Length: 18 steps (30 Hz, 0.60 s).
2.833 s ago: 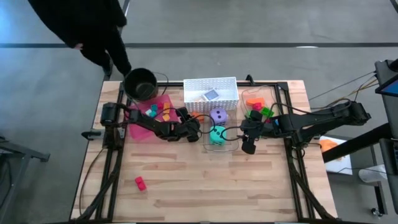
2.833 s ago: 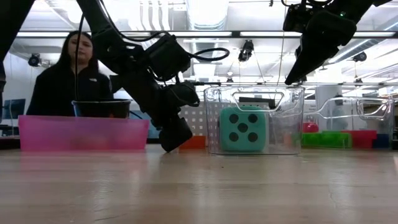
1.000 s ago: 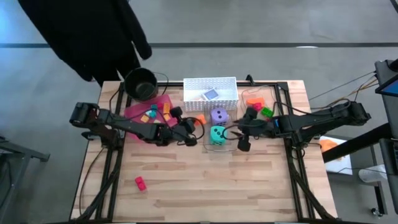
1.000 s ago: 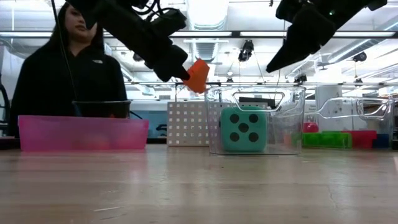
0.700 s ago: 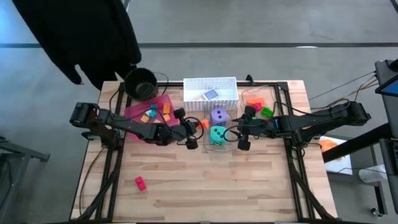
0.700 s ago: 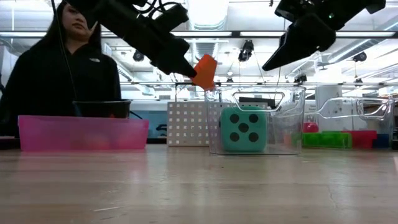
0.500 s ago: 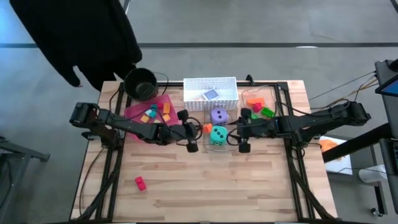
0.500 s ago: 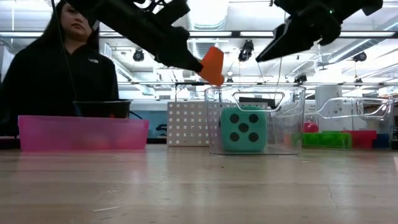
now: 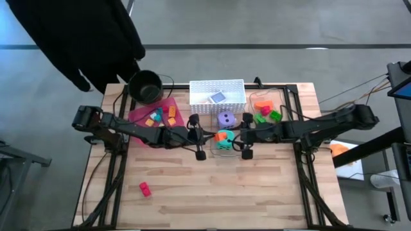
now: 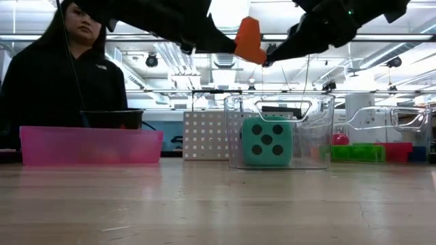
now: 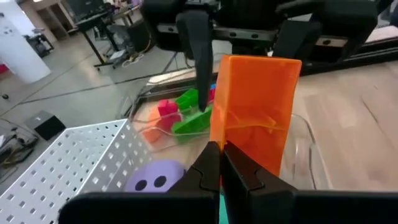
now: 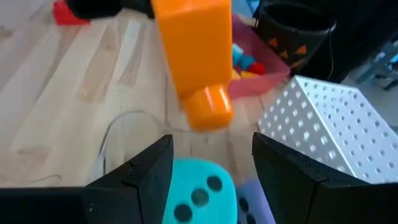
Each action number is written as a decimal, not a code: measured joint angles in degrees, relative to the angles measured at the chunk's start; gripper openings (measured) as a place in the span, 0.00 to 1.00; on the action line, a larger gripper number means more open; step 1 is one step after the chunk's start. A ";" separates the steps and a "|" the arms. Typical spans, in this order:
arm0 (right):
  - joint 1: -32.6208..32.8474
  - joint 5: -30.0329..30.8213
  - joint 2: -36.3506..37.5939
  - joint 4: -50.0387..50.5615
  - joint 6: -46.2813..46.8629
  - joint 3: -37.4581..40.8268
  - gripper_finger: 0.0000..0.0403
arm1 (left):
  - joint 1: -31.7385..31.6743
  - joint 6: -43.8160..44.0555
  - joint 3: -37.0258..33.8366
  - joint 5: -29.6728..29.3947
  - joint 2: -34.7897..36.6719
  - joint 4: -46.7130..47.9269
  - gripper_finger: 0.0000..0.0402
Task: Pick & Place Toys
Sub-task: Put the large orange game piece into the top transparent bin
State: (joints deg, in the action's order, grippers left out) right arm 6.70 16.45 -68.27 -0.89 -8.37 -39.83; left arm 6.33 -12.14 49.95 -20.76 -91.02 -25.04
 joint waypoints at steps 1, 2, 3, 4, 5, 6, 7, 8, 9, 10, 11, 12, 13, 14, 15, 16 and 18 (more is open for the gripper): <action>0.00 -0.02 -0.45 -1.19 -0.49 0.00 0.54 | 0.02 -0.07 0.00 0.09 0.00 -0.15 0.00; 0.00 -0.02 -0.93 -1.78 -1.03 -0.11 0.54 | 0.01 -0.07 0.00 0.14 -0.06 -0.07 0.00; 0.04 -0.02 -1.45 -1.96 -1.50 -0.48 0.54 | 0.00 -0.08 0.00 0.26 -0.10 0.17 0.00; 0.04 -0.01 -1.92 -2.13 -1.71 -0.80 0.54 | 0.00 -0.07 0.00 0.28 -0.18 0.37 0.00; 0.04 -0.01 -2.43 -2.08 -1.82 -1.04 0.54 | 0.00 -0.08 0.00 0.27 -0.23 0.40 0.00; 0.04 -0.01 -2.92 -1.96 -1.90 -1.36 0.54 | 0.00 -0.07 0.00 0.27 -0.26 0.42 0.00; 0.04 0.00 -3.41 -1.97 -1.90 -1.74 0.54 | -0.02 -0.07 0.00 0.27 -0.26 0.42 0.00; 0.04 -0.07 -3.85 -2.02 -1.89 -2.08 0.54 | -0.04 -0.07 0.00 0.27 -0.26 0.46 0.00; 0.04 -0.32 -4.30 -2.00 -1.91 -2.40 0.54 | -0.04 -0.07 0.00 0.29 -0.26 0.62 0.00; 0.04 -0.52 -4.74 -1.97 -1.89 -2.77 0.54 | -0.09 -0.07 0.00 0.28 -0.26 0.82 0.00; 0.04 -0.56 -5.27 -2.09 -1.89 -3.17 0.54 | -0.11 -0.07 -0.02 0.27 -0.31 0.91 0.00; 0.04 -0.65 -5.77 -2.09 -1.89 -3.57 0.54 | -0.11 -0.07 -0.02 0.27 -0.33 0.92 0.00; 0.04 -0.65 -6.30 -2.03 -1.89 -3.93 0.54 | -0.11 -0.08 -0.02 0.27 -0.33 0.92 0.00; 0.02 -0.65 -6.86 -2.26 -1.92 -4.35 0.54 | -0.11 -0.07 -0.02 0.27 -0.33 0.88 0.00; 0.02 -0.65 -7.40 -2.68 -2.11 -4.82 0.54 | -0.11 -0.07 -0.02 0.27 -0.33 0.86 0.00; 0.02 -0.68 -8.01 -2.97 -2.60 -5.30 0.54 | -0.11 -0.07 -0.02 0.27 -0.33 0.88 0.00; 0.02 -1.82 -9.10 -2.97 -3.59 -6.51 0.54 | -0.11 -0.07 -0.04 0.28 -0.33 0.89 0.00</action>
State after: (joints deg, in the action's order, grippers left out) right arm 6.72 14.63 -77.38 -3.86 -11.96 -46.34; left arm 6.22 -12.21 49.91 -20.48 -91.35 -24.15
